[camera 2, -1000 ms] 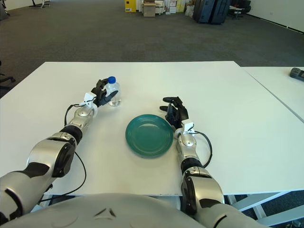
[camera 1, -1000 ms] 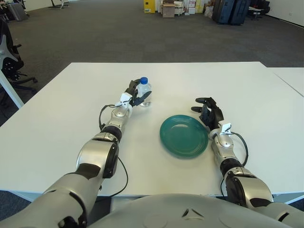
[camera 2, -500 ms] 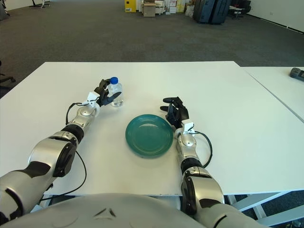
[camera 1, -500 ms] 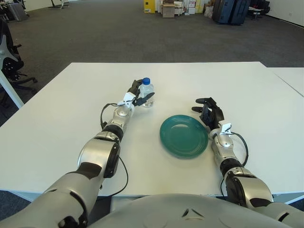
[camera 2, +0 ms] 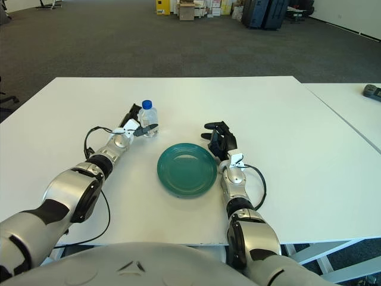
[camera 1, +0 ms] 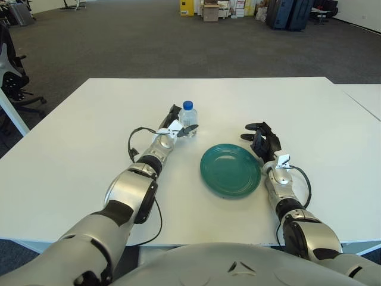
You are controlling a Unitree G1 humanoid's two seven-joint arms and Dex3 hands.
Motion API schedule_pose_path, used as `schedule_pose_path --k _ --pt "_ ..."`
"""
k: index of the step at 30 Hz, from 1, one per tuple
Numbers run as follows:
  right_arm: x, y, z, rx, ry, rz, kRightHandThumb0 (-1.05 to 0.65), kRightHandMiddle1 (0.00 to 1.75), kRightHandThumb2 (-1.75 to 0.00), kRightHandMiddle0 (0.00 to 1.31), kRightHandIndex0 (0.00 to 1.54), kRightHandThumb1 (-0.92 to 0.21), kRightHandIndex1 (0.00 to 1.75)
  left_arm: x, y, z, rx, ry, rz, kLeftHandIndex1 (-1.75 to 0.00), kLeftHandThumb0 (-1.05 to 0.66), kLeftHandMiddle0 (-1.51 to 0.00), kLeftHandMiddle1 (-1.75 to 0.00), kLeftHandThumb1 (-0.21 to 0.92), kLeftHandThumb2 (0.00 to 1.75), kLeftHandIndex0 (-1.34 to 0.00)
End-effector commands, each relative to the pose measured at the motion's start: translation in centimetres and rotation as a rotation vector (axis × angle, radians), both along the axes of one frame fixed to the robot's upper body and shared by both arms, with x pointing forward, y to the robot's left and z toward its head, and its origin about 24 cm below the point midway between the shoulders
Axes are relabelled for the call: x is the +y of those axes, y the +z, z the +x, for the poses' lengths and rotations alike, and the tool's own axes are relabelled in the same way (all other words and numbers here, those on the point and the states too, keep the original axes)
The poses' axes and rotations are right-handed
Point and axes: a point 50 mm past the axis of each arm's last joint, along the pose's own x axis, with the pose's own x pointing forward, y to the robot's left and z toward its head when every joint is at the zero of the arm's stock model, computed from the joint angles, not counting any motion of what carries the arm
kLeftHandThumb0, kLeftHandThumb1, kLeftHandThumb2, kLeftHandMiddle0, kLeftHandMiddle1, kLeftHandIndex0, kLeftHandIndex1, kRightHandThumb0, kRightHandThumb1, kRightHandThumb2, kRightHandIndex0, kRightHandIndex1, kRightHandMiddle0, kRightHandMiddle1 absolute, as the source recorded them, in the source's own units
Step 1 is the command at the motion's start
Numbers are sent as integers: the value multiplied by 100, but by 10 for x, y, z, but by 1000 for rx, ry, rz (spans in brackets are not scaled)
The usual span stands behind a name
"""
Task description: Put the bottle into the plate.
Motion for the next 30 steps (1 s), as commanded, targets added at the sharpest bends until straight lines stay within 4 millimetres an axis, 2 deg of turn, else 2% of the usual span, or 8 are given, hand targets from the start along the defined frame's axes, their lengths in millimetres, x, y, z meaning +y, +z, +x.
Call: schedule_pose_path --k 1,7,18,24,30 --pt "-2 -49 -54 238 -36 46 -73 123 -97 49 63 -92 88 3 -5 -2 27 7 31 -175 -73 -83 -174 78 8 -31" --pt "-2 -50 -53 248 -35 60 -75 123 -100 49 64 -92 88 3 -5 -2 46 26 1 -175 -73 -94 -175 79 9 -43" --pt "-4 -51 -54 260 -17 71 -81 121 -104 47 56 -92 82 4 -8 -3 96 63 -30 -175 -71 -119 -175 88 15 -87" --pt "-5 -51 -54 257 -17 92 -83 120 -104 46 53 -92 77 4 -9 -4 108 88 -49 -175 -66 -124 -175 89 16 -99" --pt "-6 -52 -54 261 -19 99 -83 121 -103 48 53 -92 76 4 -9 -4 107 102 -75 -175 -59 -126 -175 87 19 -102"
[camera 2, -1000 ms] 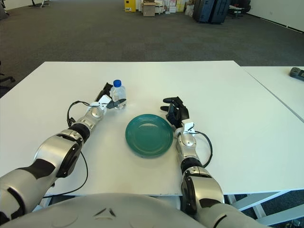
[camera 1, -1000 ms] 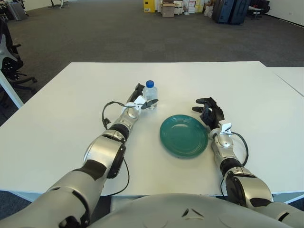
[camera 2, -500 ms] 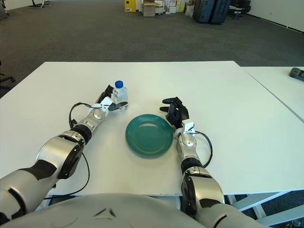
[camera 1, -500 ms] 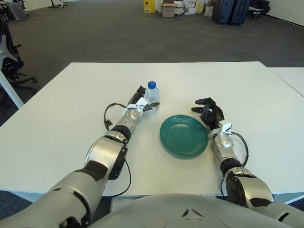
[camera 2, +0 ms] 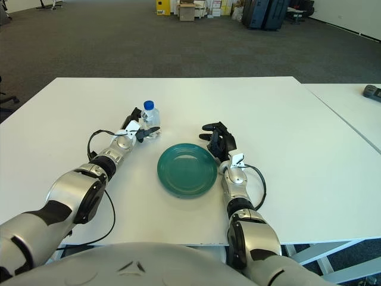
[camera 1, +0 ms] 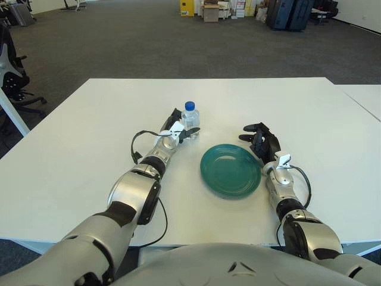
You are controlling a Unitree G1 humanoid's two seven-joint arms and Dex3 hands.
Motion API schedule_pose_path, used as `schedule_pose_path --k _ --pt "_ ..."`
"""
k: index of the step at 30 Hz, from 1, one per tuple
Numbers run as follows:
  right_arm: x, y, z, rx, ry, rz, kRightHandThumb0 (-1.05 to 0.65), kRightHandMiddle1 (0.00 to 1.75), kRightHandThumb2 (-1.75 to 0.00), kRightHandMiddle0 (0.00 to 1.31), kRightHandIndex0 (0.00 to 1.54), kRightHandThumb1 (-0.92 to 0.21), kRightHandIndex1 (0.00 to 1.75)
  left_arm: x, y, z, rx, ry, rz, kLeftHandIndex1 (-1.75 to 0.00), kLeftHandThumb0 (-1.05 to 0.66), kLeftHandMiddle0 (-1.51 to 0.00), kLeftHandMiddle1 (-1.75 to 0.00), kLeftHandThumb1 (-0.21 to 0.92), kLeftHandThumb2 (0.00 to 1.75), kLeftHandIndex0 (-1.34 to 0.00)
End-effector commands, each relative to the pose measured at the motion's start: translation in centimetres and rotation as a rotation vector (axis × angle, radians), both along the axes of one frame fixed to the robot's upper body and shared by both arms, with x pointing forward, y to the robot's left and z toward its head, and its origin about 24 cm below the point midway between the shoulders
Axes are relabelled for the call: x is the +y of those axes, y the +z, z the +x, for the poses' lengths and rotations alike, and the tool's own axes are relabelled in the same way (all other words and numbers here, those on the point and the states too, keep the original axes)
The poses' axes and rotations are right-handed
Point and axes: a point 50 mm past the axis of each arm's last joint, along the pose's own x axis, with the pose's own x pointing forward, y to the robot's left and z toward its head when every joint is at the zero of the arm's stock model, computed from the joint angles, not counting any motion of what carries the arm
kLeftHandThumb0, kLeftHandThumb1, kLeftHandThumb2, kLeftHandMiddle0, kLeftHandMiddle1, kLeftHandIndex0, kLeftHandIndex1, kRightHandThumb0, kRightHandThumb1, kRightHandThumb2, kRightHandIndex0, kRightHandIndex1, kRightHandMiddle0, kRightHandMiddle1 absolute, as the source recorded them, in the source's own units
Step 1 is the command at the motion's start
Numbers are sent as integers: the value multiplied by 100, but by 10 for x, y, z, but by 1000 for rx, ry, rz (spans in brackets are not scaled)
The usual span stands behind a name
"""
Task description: Put the bottle into the plate.
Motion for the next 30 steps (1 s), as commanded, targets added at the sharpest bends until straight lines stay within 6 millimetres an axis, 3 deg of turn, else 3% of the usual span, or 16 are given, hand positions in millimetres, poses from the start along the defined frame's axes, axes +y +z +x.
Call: schedule_pose_path --k 1,5,9,15,30 --pt "-5 -50 -54 250 -71 63 -83 121 -103 48 53 -92 76 4 -7 -4 48 19 -5 -175 -55 -126 -175 81 29 -101" --pt "-5 -50 -55 251 -69 63 -83 120 -103 47 55 -92 77 5 -7 -4 44 23 -15 -175 -45 -127 -175 63 64 -99" --pt "-6 -50 -55 248 -66 69 -82 120 -103 44 56 -92 77 5 -5 -3 32 31 -32 -175 -35 -127 -175 52 85 -97" --pt "-6 -50 -56 243 -59 90 -83 119 -102 40 57 -92 78 -8 13 6 -78 38 -90 -175 -19 -124 -175 40 107 -97" --pt "-5 -51 -57 239 -58 105 -83 119 -102 37 58 -92 79 -5 28 12 -205 -37 -70 -175 -6 -123 -175 35 122 -99"
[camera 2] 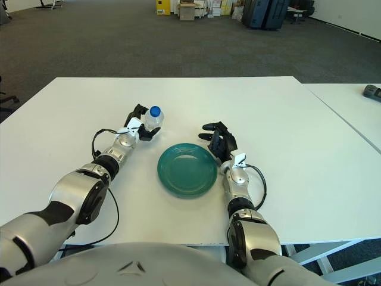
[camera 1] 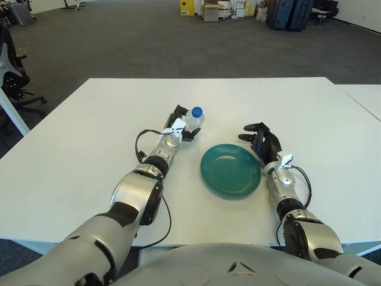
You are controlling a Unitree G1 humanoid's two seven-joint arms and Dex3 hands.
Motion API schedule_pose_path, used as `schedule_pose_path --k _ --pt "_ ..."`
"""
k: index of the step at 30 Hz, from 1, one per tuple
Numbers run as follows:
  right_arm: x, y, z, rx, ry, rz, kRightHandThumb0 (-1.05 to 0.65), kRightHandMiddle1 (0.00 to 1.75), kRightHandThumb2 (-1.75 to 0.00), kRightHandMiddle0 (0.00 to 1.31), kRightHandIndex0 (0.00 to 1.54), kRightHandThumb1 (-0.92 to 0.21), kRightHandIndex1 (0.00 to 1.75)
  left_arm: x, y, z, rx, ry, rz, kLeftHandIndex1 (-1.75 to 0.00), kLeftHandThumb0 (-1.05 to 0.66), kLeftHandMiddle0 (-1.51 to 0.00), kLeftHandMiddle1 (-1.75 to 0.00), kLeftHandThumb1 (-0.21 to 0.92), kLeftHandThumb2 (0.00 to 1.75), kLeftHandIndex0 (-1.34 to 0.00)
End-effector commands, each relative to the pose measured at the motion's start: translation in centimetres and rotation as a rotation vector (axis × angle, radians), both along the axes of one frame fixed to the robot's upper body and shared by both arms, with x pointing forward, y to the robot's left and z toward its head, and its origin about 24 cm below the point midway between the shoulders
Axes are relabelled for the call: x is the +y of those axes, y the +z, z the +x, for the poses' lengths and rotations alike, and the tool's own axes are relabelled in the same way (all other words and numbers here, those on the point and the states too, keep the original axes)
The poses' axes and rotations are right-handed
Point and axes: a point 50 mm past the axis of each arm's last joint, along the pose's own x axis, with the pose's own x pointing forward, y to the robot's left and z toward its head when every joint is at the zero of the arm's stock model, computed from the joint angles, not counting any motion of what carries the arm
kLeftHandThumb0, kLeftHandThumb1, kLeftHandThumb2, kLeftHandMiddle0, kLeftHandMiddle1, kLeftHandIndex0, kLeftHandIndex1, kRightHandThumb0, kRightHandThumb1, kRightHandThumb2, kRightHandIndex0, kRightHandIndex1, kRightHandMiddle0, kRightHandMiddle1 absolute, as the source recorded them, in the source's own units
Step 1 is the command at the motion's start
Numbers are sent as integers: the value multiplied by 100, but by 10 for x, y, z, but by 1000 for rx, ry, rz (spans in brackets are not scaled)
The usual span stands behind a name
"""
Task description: Put the bottle into the plate.
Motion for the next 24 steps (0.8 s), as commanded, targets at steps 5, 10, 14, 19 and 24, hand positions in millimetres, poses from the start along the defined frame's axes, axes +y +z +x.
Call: schedule_pose_path --k 5,10,14,19,24 --pt "-3 -52 -56 251 -77 83 -83 119 -102 36 59 -92 79 3 17 7 -128 -44 41 -175 -6 -123 -175 35 123 -99" --pt "-2 -51 -56 246 -78 85 -84 120 -101 36 59 -92 80 2 20 8 -154 -63 47 -175 -6 -123 -175 35 123 -99" --pt "-1 -51 -55 243 -79 83 -84 121 -101 36 59 -92 80 2 22 8 -170 -76 56 -175 -6 -123 -175 35 123 -99" --pt "0 -51 -55 246 -74 77 -85 121 -102 37 59 -92 81 1 25 8 -196 -100 68 -175 -6 -123 -175 35 123 -99" --pt "1 -51 -55 252 -72 78 -85 120 -104 35 58 -92 82 0 26 7 -203 -117 72 -175 -6 -123 -175 35 123 -98"
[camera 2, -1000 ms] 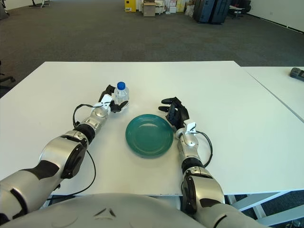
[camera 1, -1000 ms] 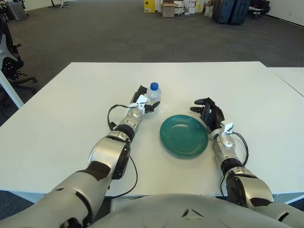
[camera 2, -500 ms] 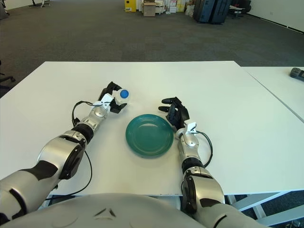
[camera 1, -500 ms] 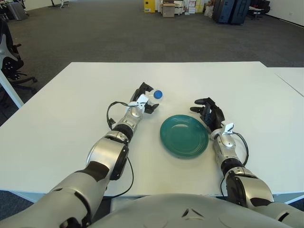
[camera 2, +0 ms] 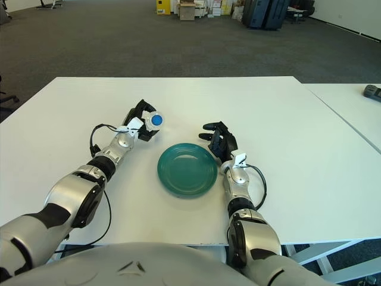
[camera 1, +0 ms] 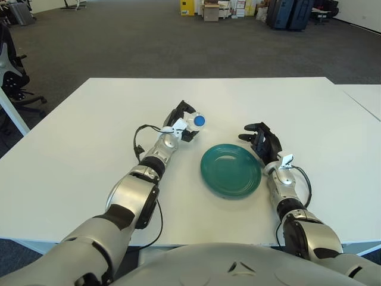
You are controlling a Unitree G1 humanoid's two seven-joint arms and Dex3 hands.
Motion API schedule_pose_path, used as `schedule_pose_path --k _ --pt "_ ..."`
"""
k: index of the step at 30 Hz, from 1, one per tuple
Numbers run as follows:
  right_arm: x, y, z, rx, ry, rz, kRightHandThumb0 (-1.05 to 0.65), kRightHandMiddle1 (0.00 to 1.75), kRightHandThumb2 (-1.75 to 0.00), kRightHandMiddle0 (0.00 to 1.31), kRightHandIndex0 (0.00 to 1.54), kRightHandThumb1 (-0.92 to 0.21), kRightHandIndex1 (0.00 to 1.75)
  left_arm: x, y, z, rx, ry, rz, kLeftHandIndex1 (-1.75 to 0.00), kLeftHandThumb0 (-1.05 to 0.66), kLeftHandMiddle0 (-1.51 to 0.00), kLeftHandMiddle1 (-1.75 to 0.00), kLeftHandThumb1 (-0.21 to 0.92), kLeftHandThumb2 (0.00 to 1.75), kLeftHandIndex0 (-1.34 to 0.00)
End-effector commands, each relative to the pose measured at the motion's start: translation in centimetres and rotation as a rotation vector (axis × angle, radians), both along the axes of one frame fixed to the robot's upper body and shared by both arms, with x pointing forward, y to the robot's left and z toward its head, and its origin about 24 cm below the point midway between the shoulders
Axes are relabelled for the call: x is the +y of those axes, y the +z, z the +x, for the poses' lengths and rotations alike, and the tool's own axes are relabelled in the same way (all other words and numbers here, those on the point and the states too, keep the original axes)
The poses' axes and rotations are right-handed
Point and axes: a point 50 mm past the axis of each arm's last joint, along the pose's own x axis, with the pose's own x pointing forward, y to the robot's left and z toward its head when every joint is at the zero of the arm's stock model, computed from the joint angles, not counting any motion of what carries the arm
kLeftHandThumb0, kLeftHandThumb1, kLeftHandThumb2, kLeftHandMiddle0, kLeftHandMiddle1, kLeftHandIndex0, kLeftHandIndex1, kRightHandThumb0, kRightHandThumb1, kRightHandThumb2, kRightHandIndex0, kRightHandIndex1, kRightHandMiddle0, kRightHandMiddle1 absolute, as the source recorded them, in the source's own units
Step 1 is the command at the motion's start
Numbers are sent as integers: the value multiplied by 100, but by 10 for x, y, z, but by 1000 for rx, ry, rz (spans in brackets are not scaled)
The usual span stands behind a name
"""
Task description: Put the bottle into the plate.
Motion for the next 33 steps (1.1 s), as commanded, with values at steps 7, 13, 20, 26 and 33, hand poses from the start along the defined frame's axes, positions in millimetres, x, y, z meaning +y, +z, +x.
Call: schedule_pose_path --k 7,13,20,26,33 --pt "4 -52 -54 259 -77 76 -85 121 -104 36 58 -92 83 1 16 6 -94 -41 12 -175 -6 -122 -175 35 123 -98" --pt "5 -52 -54 266 -78 70 -86 121 -104 36 56 -92 82 0 19 5 -117 -62 18 -175 -7 -122 -175 35 123 -97" --pt "5 -53 -53 278 -74 59 -87 120 -105 34 54 -92 81 -5 25 1 -183 -135 35 -175 -7 -123 -175 35 123 -97" --pt "6 -53 -53 281 -69 55 -88 119 -106 31 53 -92 81 -11 30 -6 -228 -250 54 -175 -7 -123 -175 35 123 -97" --pt "6 -52 -52 270 -71 61 -87 119 -107 30 54 -92 82 -14 32 -12 -241 -338 69 -175 -7 -123 -175 35 123 -98"
